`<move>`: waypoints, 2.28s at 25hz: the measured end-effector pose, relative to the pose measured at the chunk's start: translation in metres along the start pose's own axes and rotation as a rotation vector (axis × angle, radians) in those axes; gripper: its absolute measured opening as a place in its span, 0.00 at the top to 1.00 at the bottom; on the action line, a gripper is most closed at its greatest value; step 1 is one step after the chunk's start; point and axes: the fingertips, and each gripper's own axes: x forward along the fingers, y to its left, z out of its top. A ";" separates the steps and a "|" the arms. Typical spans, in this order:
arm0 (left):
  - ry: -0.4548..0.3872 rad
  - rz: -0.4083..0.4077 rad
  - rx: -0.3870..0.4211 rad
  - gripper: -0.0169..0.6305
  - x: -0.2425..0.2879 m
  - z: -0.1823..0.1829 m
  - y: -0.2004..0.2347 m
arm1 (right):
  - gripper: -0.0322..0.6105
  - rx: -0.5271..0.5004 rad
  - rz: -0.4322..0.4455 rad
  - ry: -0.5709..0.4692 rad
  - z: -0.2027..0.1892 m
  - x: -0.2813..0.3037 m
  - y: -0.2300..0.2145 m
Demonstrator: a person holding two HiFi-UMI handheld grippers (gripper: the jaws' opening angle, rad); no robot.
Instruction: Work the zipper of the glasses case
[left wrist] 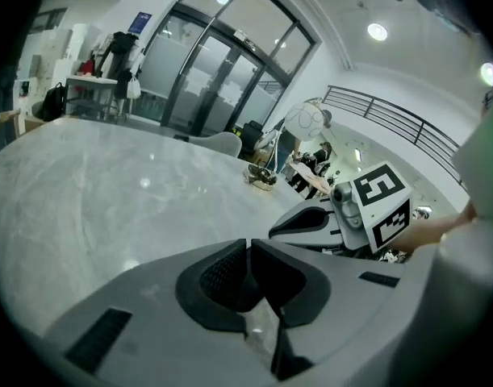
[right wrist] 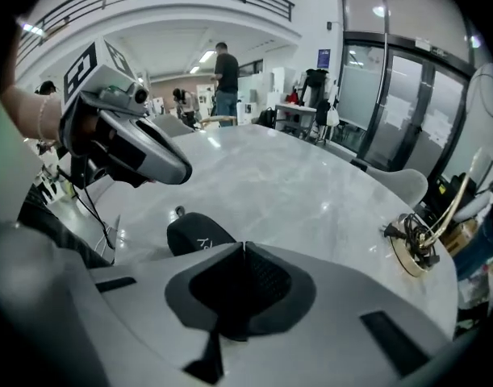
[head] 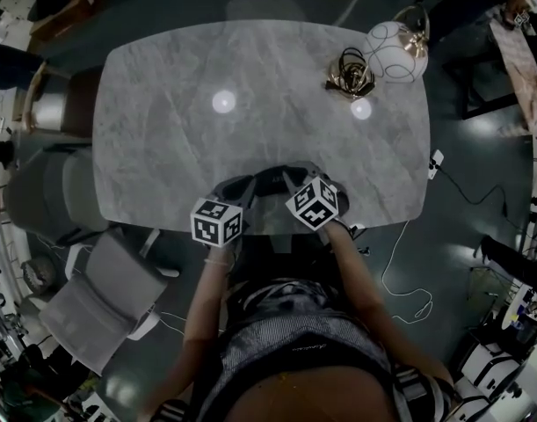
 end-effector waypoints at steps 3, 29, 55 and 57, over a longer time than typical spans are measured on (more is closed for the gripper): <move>0.054 -0.019 -0.053 0.97 -0.001 -0.018 -0.001 | 0.85 -0.016 0.004 -0.002 0.000 -0.004 0.004; 0.457 -0.325 0.433 0.59 0.033 -0.076 -0.015 | 0.85 -0.102 0.145 0.012 -0.024 -0.033 0.047; 0.430 -0.214 0.774 0.60 0.039 -0.084 -0.028 | 0.45 -0.551 0.319 0.240 -0.041 0.018 0.069; 0.426 -0.210 0.772 0.60 0.040 -0.084 -0.029 | 0.45 -0.570 0.317 0.254 -0.044 0.023 0.067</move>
